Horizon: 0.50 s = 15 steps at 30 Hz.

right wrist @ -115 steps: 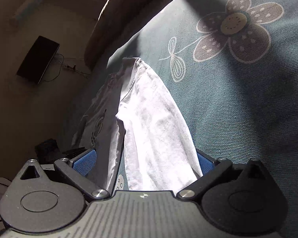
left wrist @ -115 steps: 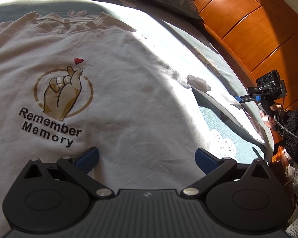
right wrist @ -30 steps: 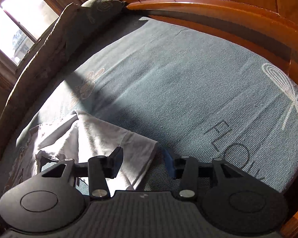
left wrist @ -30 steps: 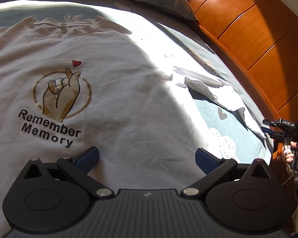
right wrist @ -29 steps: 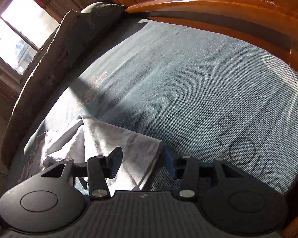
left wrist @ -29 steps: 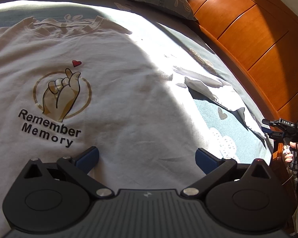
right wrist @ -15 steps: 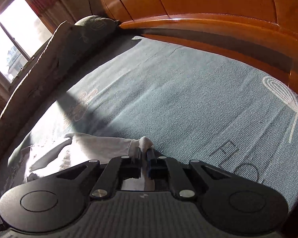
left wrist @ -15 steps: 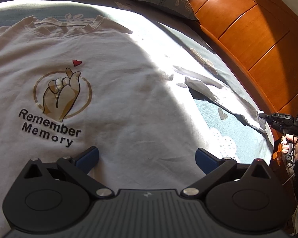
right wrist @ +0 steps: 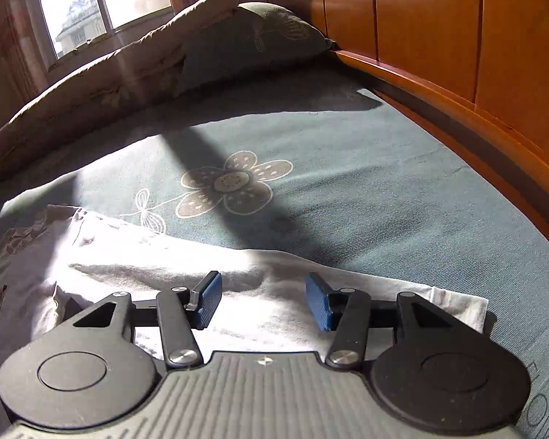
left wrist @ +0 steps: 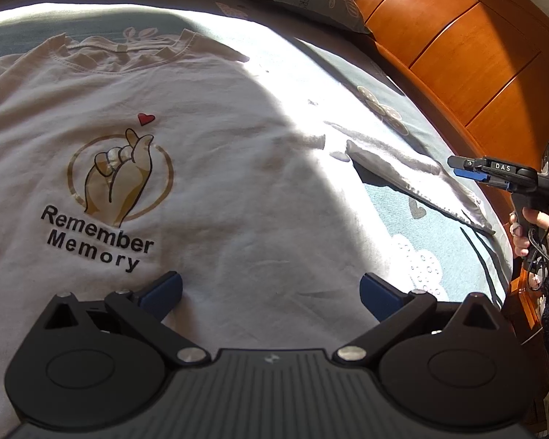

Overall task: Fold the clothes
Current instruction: 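Move the open right gripper along the folded shirt strip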

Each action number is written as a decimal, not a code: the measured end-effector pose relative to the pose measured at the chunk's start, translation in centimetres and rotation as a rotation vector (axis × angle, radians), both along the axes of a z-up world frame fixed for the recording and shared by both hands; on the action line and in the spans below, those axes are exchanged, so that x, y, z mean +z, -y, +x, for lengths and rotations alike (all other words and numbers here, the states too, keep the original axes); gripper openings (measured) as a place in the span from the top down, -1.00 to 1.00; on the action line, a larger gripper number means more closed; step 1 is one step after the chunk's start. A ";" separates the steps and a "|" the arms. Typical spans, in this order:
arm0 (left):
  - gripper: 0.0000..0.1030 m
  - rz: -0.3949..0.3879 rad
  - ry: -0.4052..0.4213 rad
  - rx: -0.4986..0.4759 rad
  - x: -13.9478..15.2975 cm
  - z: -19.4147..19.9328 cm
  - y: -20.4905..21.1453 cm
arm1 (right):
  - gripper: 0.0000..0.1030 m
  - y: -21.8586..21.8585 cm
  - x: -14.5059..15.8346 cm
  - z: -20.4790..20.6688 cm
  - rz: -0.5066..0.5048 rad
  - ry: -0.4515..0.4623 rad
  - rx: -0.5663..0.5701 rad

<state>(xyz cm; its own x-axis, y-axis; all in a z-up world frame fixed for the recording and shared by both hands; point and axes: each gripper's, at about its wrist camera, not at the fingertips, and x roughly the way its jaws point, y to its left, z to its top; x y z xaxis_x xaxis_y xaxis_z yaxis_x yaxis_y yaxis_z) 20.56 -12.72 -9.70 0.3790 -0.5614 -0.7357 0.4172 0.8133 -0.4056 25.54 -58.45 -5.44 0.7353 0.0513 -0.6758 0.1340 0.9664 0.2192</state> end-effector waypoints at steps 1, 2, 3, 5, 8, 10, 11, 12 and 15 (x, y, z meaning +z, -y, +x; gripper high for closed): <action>-0.99 0.024 0.013 0.007 0.2 -0.1 0.0 | -0.09 -2.0 -0.2 1.4 0.009 -0.012 0.046; -0.99 0.056 0.035 0.013 0.4 -0.2 -0.1 | -0.09 -3.8 -0.4 2.9 0.025 -0.023 0.072; -0.99 0.090 0.057 0.015 0.6 -0.3 -0.2 | -0.10 -5.4 -0.8 4.2 0.038 -0.036 0.086; -0.99 0.132 0.078 0.014 0.6 -0.2 -0.6 | -0.14 -8.7 -1.6 6.8 0.039 -0.067 0.109; -0.99 0.126 0.073 0.029 0.2 0.2 -1.8 | -0.23 -12.6 -3.4 10.3 -0.064 -0.123 0.117; -0.99 0.101 0.071 0.028 0.1 0.3 -2.2 | -0.56 -13.8 -4.0 12.2 -0.157 -0.107 0.120; -0.99 0.099 0.073 0.025 0.1 0.3 -2.2 | -0.60 -13.9 -4.1 13.2 -0.181 -0.110 0.119; -0.99 0.098 0.076 0.023 0.0 0.3 -2.2 | -0.69 -13.8 -4.2 14.2 -0.198 -0.115 0.118; -0.99 0.106 0.091 0.010 -0.1 0.1 -2.1 | -0.73 -12.7 -3.5 14.9 -0.161 -0.134 0.105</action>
<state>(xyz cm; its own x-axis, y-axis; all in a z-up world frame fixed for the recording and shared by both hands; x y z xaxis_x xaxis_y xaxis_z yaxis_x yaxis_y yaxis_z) 20.63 -10.62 -9.75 0.4520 -0.4783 -0.7529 0.4400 0.8538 -0.2782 40.48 -45.78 -8.90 0.6346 0.0063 -0.7728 0.0487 0.9977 0.0481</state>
